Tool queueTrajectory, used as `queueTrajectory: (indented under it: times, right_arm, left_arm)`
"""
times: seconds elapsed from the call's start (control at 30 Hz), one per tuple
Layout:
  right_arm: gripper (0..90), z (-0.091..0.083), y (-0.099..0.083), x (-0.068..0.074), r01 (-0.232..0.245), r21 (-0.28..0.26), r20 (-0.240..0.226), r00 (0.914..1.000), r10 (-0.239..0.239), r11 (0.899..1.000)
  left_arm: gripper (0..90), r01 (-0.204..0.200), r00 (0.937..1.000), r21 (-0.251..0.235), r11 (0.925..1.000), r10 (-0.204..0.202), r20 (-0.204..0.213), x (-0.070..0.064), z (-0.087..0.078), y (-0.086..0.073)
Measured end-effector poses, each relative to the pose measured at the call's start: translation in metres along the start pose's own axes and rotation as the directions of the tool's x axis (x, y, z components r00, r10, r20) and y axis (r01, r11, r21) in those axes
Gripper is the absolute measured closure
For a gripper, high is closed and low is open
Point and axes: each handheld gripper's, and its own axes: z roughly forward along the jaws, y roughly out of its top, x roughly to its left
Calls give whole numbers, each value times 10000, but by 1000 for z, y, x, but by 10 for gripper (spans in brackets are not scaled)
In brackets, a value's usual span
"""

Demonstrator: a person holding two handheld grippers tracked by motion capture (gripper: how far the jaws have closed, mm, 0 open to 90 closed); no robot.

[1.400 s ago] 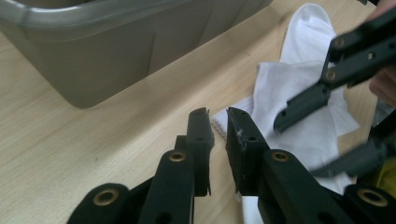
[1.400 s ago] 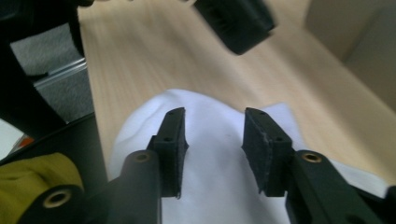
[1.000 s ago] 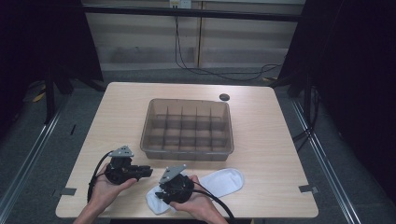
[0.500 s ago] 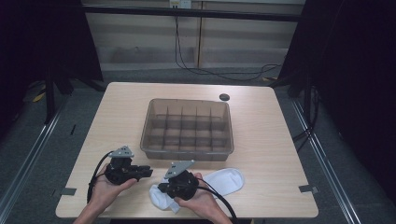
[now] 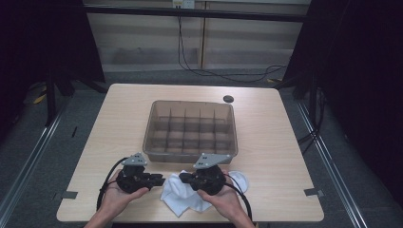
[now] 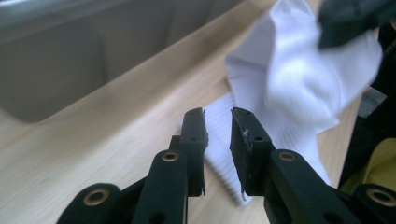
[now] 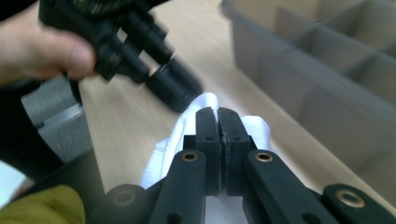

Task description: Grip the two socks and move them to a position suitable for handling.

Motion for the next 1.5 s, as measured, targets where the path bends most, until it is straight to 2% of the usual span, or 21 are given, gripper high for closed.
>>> queueTrajectory:
  times: [0.13,0.3,0.4,0.57,0.63,0.73,0.93,1.03,1.1,1.17,1.23,1.3,1.4,1.5]
  right_arm:
    - [883,-16,-5,-15,-585,-454,267,9979,598,9973]
    - [882,-35,-13,-29,-1110,-899,614,9913,1168,9897]
    - [880,-44,-21,-38,-1401,-1004,938,9843,1495,9850]
    - [875,-60,-35,-56,-1960,-1253,1293,9687,2119,9726]
    - [866,-64,-41,-61,-2084,-1244,1372,9647,2249,9701]
    - [865,-69,-51,-67,-2339,-1228,1539,9556,2514,9645]
    - [862,-72,-72,-76,-2542,-863,2038,9420,2668,9633]
    - [867,-75,-80,-83,-2633,-534,2503,9303,2682,9632]
    - [878,-77,-86,-85,-2850,-358,2670,9209,2840,9579]
    - [867,-79,-90,-85,-2853,-290,2695,9207,2824,9580]
    - [837,-81,-91,-82,-2728,-344,2495,9292,2725,9615]
    - [830,-79,-91,-76,-2511,-73,2548,9355,2446,9679]
    - [833,-75,-94,-73,-2384,373,2680,9379,2201,9704]
    - [834,-72,-99,-73,-2345,645,2757,9383,2086,9700]
  left_arm:
    - [747,-278,9995,260,9993,273,177,-10,11,2]
    - [713,-567,9966,618,9965,527,636,-20,22,0]
    - [711,-869,9952,895,9922,824,532,-25,28,-1]
    - [677,-1036,9933,1221,9871,965,628,-25,30,-3]
    - [679,-1041,9940,1311,9859,986,477,-27,32,-3]
    - [704,-1127,9928,1424,9834,1056,570,-27,34,-2]
    - [759,-1404,9898,1733,9748,1341,477,-29,39,0]
    - [760,-1293,9912,1829,9746,1215,529,-26,34,-2]
    - [760,-1216,9920,1838,9754,1132,556,-23,30,-5]
    - [759,-1104,9932,1854,9764,1016,565,-19,25,-8]
    - [754,-935,9944,1876,9778,822,668,-15,21,-9]
    - [744,-792,9955,1850,9795,679,665,-13,17,-9]
    - [748,-622,9949,1443,9876,498,883,-13,16,-5]
    - [737,-826,9940,1245,9888,727,823,-16,21,0]
